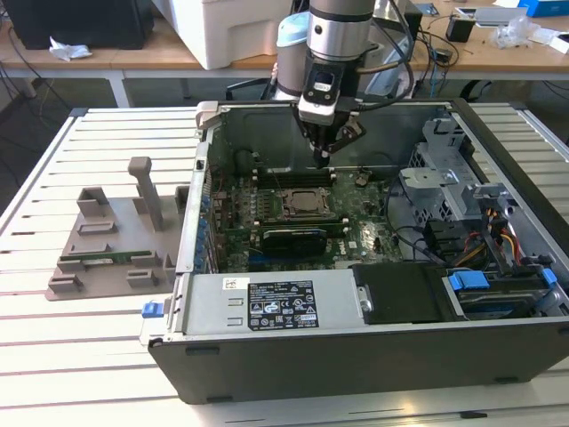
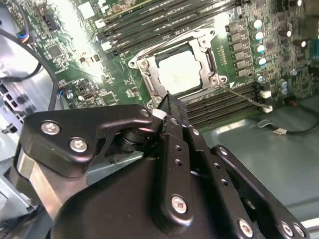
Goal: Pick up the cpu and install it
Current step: 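Install the first cpu locking lever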
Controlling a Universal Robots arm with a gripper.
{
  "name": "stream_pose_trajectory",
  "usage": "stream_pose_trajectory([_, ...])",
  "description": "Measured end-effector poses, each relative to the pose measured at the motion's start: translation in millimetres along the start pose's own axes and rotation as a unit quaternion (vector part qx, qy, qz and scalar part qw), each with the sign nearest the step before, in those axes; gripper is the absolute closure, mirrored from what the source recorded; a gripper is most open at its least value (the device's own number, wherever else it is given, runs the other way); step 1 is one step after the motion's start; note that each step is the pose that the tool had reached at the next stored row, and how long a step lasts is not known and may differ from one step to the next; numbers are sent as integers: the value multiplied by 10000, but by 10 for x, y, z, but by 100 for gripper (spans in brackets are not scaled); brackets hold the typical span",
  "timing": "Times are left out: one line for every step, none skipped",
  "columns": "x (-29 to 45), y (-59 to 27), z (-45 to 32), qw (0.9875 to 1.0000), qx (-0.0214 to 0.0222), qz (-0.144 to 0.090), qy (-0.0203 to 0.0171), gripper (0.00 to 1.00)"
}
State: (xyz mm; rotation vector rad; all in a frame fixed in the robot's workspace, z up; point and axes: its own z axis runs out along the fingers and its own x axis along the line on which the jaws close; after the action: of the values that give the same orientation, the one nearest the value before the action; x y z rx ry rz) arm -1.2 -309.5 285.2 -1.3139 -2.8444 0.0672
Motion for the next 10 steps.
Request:
stream_pose_trajectory([0, 0, 0, 10000, -1, -97, -4, 89])
stream_pose_trajectory([0, 0, 0, 9998, -2, -189, -8, 89])
stream_pose_trajectory([0, 0, 0, 9995, -4, -316, -14, 89])
stream_pose_trajectory([0, 0, 0, 9992, -4, -397, -17, 89])
stream_pose_trajectory([0, 0, 0, 9990, -5, -449, -19, 89])
stream_pose_trajectory([0, 0, 0, 9987, -5, -499, -21, 89])
stream_pose_trajectory([0, 0, 0, 9985, -6, -552, -23, 89])
stream_pose_trajectory([0, 0, 0, 9980, -7, -631, -27, 89])
stream_pose_trajectory([0, 0, 0, 9975, -8, -709, -30, 89])
stream_pose_trajectory([0, 0, 0, 9970, -8, -777, -33, 89])
